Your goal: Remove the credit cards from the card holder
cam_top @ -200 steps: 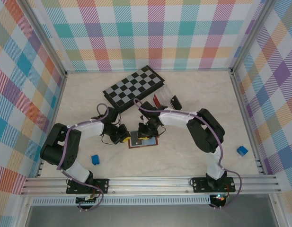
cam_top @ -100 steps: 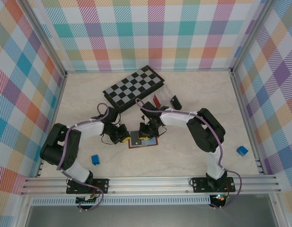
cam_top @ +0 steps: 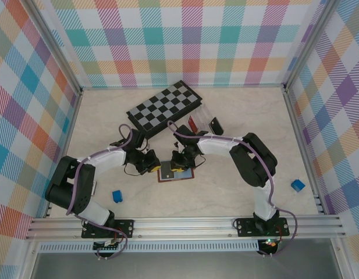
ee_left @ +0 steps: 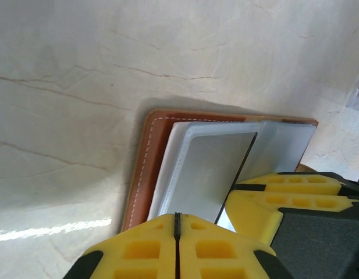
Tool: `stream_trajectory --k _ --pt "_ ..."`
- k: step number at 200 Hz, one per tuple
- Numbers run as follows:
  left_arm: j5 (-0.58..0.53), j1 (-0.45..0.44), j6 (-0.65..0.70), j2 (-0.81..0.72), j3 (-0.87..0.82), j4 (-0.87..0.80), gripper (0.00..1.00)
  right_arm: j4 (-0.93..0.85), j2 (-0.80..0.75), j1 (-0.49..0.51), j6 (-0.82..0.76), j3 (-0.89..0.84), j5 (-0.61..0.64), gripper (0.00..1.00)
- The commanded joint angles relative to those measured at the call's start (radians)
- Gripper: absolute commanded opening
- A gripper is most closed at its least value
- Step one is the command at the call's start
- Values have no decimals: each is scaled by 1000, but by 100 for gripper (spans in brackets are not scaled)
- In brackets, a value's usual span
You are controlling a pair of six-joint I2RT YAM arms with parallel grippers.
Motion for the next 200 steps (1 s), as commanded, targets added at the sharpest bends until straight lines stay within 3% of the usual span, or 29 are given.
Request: stream_trajectory --k 1,71,200 --pt "38 -21 2 42 21 37 7 -2 -18 -8 17 -21 -17 17" --pt "-55 -21 14 107 21 -22 4 4 -18 -12 -4 -31 -31 16" --pt "-63 -21 15 105 -7 -24 4 100 -22 -15 -39 -70 -138 19"
